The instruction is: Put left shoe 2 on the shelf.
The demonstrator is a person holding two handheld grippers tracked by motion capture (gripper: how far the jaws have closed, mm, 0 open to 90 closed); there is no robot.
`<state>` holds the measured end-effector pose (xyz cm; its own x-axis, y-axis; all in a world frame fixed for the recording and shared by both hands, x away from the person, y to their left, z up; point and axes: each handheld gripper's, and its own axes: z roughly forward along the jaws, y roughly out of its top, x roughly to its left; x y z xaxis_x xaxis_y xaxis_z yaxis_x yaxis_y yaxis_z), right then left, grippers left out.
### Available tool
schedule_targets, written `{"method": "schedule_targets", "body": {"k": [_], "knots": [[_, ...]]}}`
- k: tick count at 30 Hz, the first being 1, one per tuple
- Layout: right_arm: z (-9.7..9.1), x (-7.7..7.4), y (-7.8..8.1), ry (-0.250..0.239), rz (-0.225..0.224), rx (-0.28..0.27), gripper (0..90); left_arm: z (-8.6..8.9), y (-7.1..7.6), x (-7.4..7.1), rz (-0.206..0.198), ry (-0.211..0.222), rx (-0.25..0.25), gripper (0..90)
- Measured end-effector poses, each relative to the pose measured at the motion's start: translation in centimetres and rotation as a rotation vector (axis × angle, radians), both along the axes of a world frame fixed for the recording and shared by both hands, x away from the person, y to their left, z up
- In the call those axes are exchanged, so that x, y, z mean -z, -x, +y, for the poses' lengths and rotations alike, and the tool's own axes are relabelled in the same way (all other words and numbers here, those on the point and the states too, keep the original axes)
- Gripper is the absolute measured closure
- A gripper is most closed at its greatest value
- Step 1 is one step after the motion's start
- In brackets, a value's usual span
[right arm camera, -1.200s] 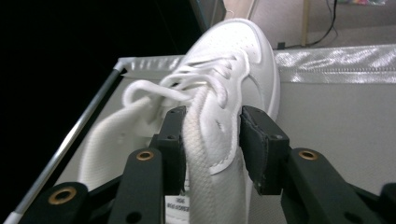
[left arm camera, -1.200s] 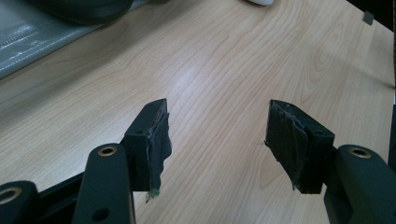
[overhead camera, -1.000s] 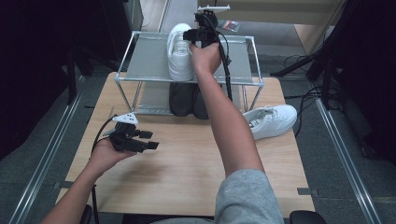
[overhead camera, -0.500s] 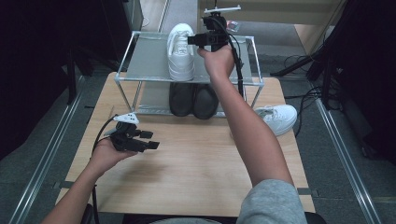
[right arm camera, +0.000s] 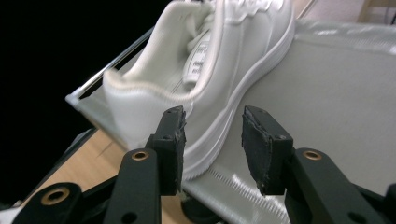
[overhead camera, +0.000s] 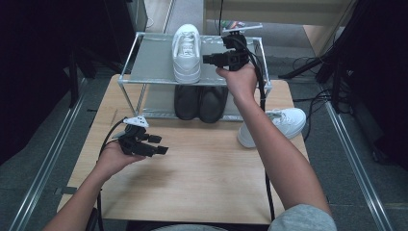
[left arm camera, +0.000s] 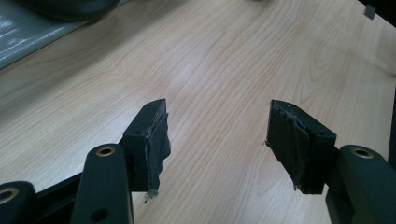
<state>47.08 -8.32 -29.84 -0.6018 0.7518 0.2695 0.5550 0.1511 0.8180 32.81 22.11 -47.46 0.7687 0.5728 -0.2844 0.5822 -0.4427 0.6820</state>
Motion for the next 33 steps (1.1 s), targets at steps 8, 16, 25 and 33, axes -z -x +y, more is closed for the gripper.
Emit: {"method": "schedule_targets", "body": {"k": [8, 16, 25, 33], "knots": [[-0.8, 1.6, 2.2, 0.002, -0.011, -0.048, 58.8, -0.7, -0.3, -0.1, -0.004, 0.006, 0.009, 38.9], [-2.7, 4.2, 5.5, -0.028, -0.014, -0.099, 56.2, -1.2, -0.6, -0.3, 0.007, 0.003, 0.022, 38.2], [-3.8, 7.0, 8.7, -0.019, -0.028, -0.148, 55.3, -1.5, -0.7, -0.4, 0.004, 0.000, 0.028, 38.0], [-4.2, 9.0, 11.4, -0.014, -0.051, -0.199, 52.3, -1.6, -0.6, -0.4, 0.000, -0.005, 0.028, 37.8]]}}
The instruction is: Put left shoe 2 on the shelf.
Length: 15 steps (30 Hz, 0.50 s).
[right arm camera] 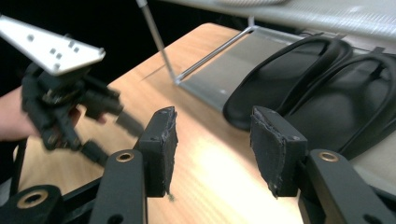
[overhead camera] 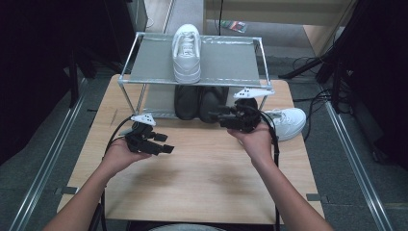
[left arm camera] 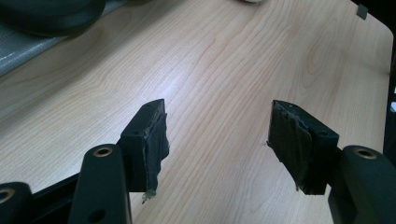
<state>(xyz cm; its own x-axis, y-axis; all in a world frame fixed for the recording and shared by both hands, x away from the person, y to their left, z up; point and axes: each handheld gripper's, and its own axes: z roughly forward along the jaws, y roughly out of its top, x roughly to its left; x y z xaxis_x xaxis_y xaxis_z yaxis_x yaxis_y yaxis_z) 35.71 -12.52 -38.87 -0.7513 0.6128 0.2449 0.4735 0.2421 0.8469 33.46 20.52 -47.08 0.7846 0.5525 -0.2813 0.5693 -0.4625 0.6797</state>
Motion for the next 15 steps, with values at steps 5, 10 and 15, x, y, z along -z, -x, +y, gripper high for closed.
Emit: {"method": "schedule_targets", "body": {"k": [5, 10, 15], "knots": [[-0.8, 1.8, 1.6, 0.011, 0.012, -0.013, 51.6, 0.0, 0.0, 0.0, 0.009, -0.001, -0.002, 37.5], [-1.4, 3.0, 2.3, 0.025, 0.012, -0.015, 51.3, 0.1, 0.0, 0.0, 0.009, -0.005, -0.001, 37.4], [-2.3, 4.3, 2.9, 0.014, 0.029, -0.024, 52.3, 0.0, 0.2, 0.1, 0.010, -0.004, 0.003, 37.4]]}}
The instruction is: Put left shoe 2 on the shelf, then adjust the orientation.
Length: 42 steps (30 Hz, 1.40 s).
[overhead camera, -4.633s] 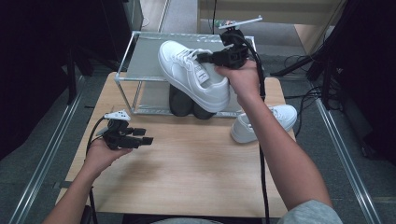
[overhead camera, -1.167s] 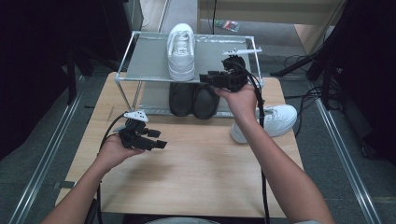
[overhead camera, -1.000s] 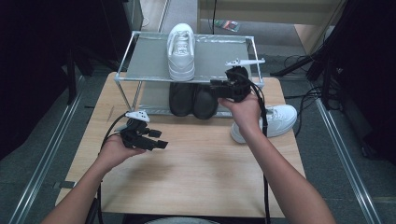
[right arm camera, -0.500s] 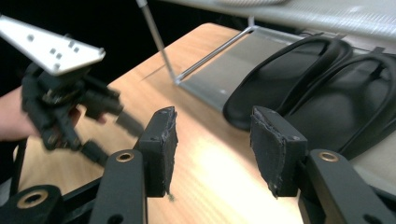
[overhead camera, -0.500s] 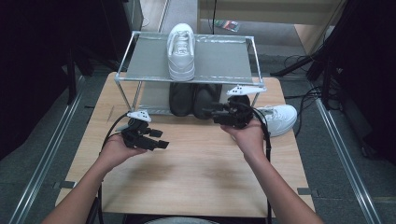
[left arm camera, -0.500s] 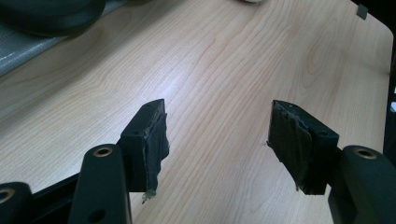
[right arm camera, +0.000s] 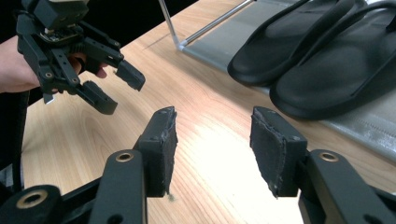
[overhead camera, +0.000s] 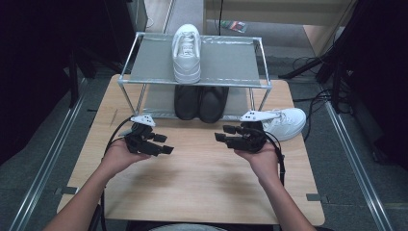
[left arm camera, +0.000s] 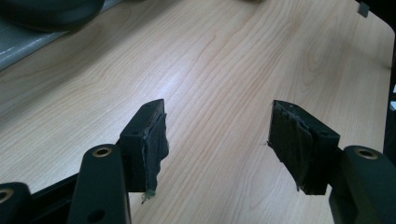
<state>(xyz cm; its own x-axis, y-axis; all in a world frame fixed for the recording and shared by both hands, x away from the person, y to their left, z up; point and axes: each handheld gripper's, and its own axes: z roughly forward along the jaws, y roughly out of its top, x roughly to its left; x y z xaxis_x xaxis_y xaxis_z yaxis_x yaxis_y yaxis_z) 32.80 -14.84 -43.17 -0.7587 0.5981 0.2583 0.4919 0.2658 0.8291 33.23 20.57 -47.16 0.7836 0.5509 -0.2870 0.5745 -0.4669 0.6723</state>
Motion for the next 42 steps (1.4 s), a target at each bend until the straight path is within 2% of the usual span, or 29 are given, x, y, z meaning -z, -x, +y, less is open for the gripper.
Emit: {"method": "schedule_targets", "body": {"k": [9, 15, 20, 23, 25, 28, 33, 39, 42], "knots": [[-1.5, 0.5, -0.3, 0.005, 0.020, 0.012, 53.1, 0.2, 0.5, 0.2, -0.007, -0.022, -0.001, 37.4], [-2.8, 0.4, -0.5, -0.007, 0.016, 0.027, 53.2, 0.5, 1.2, 0.1, -0.012, -0.015, -0.007, 37.5], [-5.0, 0.4, -1.2, 0.031, 0.013, 0.083, 53.6, 0.5, 1.4, 0.1, -0.019, -0.026, -0.001, 37.4], [-5.7, 0.5, -1.5, 0.029, 0.022, 0.100, 53.8, 0.5, 1.4, 0.0, -0.018, -0.023, -0.004, 37.4], [-6.7, 0.7, -2.2, 0.054, 0.020, 0.134, 54.5, 0.5, 1.5, 0.1, -0.017, -0.027, -0.002, 37.4], [-7.1, 0.9, -2.6, 0.066, 0.024, 0.152, 54.9, 0.5, 1.6, 0.2, -0.014, -0.031, -0.006, 37.4], [-7.9, 1.6, -3.8, 0.075, 0.062, 0.176, 54.8, 0.9, 2.0, 0.1, -0.017, -0.035, -0.019, 37.4], [-7.5, 2.8, -5.2, 0.135, 0.108, 0.177, 55.9, 1.3, 2.4, 0.3, -0.013, -0.036, -0.032, 37.4], [-6.9, 3.9, -6.3, 0.169, 0.181, 0.153, 57.6, 1.6, 2.7, 0.3, -0.010, -0.037, -0.044, 37.4]]}}
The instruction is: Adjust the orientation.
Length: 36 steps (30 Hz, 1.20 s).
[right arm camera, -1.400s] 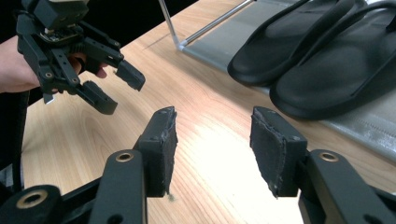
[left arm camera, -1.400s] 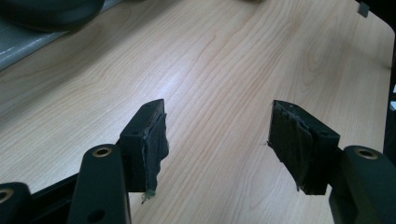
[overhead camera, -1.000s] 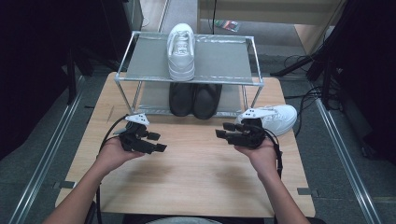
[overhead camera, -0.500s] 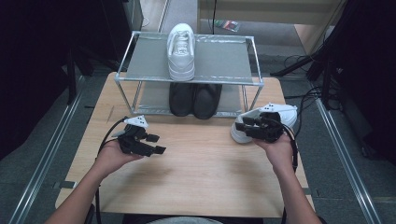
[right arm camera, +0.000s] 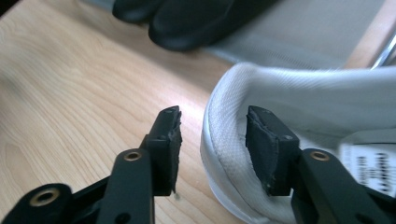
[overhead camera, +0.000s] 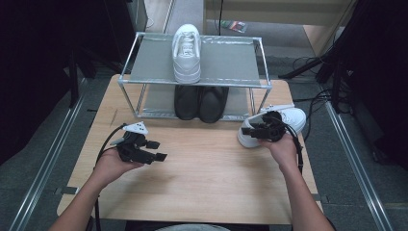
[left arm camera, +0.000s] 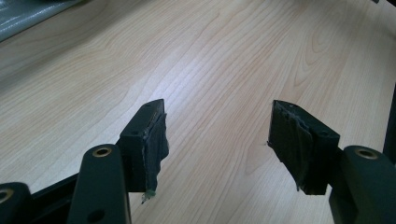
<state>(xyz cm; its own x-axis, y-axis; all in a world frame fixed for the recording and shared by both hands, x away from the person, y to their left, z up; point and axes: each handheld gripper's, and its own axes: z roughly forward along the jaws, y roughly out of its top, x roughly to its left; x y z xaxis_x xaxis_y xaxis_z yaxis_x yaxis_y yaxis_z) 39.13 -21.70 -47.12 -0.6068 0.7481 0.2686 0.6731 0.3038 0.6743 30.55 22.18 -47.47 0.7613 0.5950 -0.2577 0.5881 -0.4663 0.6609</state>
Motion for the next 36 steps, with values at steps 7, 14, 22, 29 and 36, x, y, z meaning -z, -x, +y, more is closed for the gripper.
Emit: {"method": "schedule_targets", "body": {"k": [7, 14, 22, 29, 36], "knots": [[1.1, 1.2, -1.3, 0.069, 0.067, -0.013, 66.6, 0.5, 0.4, 0.1, 0.004, 0.003, -0.015, 37.5], [2.0, 1.8, -1.7, 0.133, 0.089, -0.031, 69.9, 0.6, 0.7, 0.2, 0.005, 0.000, -0.020, 37.5], [2.9, 1.2, -1.6, 0.202, 0.080, -0.035, 77.5, 0.9, 0.8, 0.1, 0.010, 0.015, -0.024, 37.5], [2.8, 0.3, -1.1, 0.225, 0.035, -0.044, 77.7, 1.1, 0.6, 0.1, 0.014, 0.031, -0.024, 37.5], [3.4, -0.7, 0.1, 0.250, 0.014, -0.054, 77.0, 0.7, 0.3, 0.0, 0.011, 0.030, -0.011, 37.6]]}}
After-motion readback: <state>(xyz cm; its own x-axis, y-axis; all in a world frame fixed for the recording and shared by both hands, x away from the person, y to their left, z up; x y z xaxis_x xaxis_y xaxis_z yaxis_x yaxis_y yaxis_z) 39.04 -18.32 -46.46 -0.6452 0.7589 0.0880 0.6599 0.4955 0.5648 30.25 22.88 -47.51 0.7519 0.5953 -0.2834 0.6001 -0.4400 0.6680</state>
